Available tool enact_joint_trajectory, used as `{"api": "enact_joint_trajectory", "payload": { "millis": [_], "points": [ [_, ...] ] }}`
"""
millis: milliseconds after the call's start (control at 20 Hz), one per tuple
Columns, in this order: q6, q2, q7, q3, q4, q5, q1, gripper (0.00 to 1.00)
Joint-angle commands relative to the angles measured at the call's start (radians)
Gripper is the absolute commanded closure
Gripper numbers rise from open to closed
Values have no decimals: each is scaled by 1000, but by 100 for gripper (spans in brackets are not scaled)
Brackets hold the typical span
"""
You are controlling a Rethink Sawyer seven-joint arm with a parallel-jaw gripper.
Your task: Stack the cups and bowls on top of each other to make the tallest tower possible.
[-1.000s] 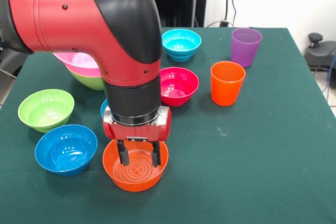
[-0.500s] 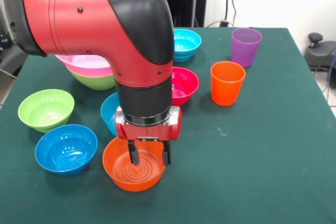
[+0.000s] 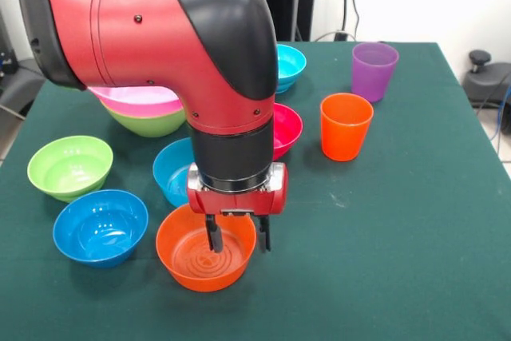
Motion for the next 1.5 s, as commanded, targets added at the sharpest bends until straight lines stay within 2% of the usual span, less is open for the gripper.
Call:
{"api": "enact_joint_trajectory", "payload": {
  "millis": [50, 450, 800, 850, 1200, 1350, 1500],
  "points": [
    [-27, 49, -103, 1, 64, -28, 21, 0],
    [-37, 79, -112, 19, 68, -12, 5, 0],
    [-100, 82, -115, 24, 68, -25, 0, 0],
    [-107, 82, -115, 24, 70, -24, 0, 100],
    [-137, 83, -132, 29, 66, -35, -2, 100],
    [-167, 72, -101, 12, 70, -47, 9, 100],
    [-130, 34, -61, -18, 88, -39, 28, 100]
  ]
}}
